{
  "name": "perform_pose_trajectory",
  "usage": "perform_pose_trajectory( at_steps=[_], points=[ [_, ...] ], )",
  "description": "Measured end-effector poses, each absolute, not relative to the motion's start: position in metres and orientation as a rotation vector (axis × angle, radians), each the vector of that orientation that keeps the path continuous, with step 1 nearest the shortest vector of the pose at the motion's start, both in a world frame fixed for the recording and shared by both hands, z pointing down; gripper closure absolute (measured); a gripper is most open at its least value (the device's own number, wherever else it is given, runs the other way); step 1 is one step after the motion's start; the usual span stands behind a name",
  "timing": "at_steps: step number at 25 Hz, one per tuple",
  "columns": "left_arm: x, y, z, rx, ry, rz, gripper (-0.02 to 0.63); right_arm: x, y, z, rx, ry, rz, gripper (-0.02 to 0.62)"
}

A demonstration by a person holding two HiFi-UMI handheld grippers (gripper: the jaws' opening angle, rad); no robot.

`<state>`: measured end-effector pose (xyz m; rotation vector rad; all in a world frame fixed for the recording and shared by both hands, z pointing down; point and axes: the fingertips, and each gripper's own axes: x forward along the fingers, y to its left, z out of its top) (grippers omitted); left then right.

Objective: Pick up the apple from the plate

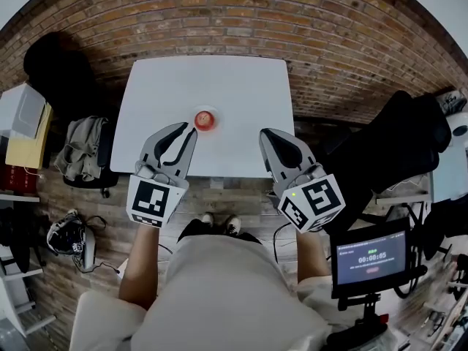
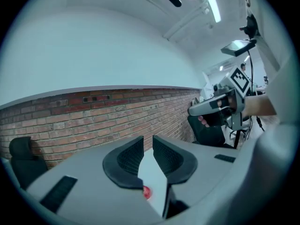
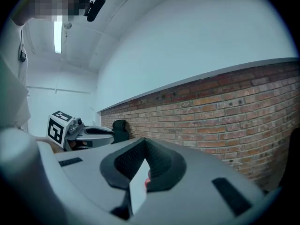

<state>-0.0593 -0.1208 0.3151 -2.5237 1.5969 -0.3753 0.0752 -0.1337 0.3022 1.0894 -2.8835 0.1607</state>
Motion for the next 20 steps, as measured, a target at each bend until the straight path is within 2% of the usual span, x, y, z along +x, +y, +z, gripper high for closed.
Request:
perform_pose_trajectory(
  at_steps=[6,18,20],
  points=[
    [-0.056,-0.116,0.322,-2.496,1.597,-0.465,0.524,0.078,-0.127,0.307,1.052,-2.894,0.163,0.595],
    [-0.06,-0.137,0.341,-2.475,1.519,-0.62,0.499,0.069,-0.136,0.323,1.059,-2.856,0.168,0.595],
    [-0.062,-0.147,0.346,-2.476,1.486,-0.656,0.478,0.065,-0.143,0.327,1.069,-2.849,0.172,0.595]
  ],
)
